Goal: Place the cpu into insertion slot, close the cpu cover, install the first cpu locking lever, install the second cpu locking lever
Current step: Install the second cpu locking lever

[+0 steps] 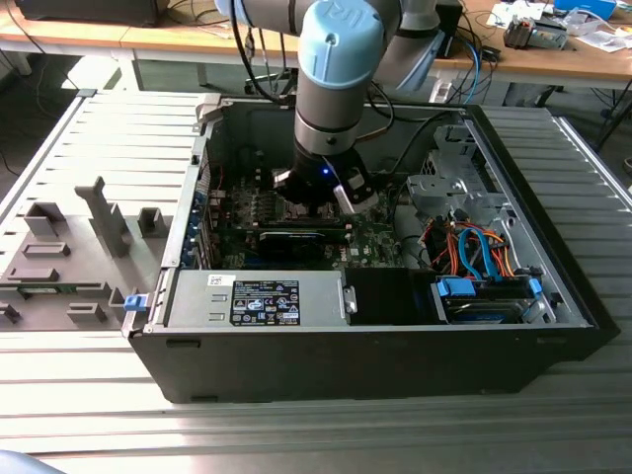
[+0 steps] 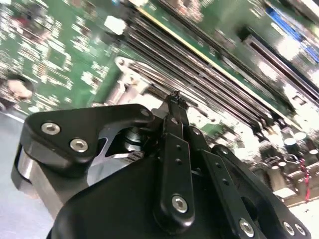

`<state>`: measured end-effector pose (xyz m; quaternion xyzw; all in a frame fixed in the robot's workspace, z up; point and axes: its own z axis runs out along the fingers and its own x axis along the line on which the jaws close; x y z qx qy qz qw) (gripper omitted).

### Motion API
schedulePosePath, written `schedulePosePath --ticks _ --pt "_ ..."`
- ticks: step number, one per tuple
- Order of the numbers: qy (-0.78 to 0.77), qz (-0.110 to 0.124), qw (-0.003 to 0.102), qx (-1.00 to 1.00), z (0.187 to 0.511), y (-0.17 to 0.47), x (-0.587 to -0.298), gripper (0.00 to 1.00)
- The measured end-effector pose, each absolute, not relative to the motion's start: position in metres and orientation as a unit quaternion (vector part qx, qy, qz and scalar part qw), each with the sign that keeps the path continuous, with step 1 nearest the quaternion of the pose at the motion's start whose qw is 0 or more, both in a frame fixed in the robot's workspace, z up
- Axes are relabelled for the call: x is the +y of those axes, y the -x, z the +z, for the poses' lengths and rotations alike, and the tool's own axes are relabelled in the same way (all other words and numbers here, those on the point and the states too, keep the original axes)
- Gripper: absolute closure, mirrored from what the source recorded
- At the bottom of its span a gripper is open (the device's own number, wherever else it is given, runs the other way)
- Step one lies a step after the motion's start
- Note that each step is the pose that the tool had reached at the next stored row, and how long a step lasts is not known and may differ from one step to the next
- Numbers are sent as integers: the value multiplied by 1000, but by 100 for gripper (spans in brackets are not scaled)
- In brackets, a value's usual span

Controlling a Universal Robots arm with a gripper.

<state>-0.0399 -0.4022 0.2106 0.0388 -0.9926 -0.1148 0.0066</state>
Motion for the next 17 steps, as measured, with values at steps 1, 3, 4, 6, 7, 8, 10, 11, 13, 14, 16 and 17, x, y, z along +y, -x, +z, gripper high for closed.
schedulePosePath --ticks 1,3,4,6,7,8,10,11,13,14,16,17 --pt "-39 -115 8 -993 211 36 -402 89" --pt "-38 -115 12 -993 211 24 -401 89" --pt "-38 -115 13 -993 211 20 -401 89" --pt "-38 -115 15 -993 211 10 -400 89" --pt "-38 -115 16 -993 211 5 -399 89" --pt "-38 -113 17 -993 211 2 -398 89" --pt "-38 -108 17 -993 212 0 -396 89" --pt "-37 -105 17 -994 213 0 -396 89" --pt "-37 -90 18 -995 218 0 -392 89" --pt "-37 -82 18 -996 220 0 -390 89" --pt "-37 -63 19 -997 223 0 -384 89" --pt "-37 -57 19 -997 223 0 -382 89"
